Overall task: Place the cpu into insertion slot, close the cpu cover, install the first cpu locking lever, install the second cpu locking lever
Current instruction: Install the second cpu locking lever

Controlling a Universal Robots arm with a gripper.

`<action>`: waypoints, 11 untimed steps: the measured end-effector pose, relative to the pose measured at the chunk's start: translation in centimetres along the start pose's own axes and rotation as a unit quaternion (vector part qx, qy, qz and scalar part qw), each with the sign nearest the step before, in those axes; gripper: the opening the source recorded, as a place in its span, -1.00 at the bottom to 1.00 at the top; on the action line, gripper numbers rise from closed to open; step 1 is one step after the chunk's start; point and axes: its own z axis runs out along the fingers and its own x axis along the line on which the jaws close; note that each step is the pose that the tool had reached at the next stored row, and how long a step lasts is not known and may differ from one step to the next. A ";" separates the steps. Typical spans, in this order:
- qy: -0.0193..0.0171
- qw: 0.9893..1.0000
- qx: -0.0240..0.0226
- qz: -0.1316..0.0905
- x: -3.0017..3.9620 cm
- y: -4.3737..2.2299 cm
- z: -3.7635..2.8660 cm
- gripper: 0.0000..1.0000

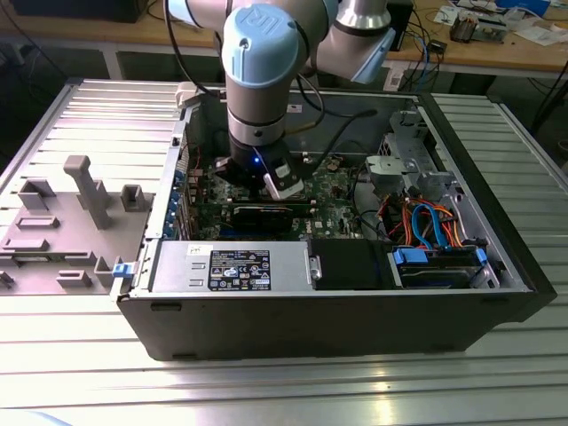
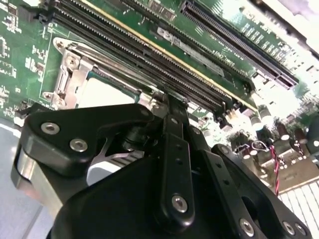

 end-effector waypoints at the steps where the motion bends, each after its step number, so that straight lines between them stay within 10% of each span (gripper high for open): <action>1: 0.000 1.000 0.000 0.000 0.00 0.04 -0.17 -0.79; 11: 0.000 1.000 0.000 0.000 0.00 0.16 -0.65 -0.79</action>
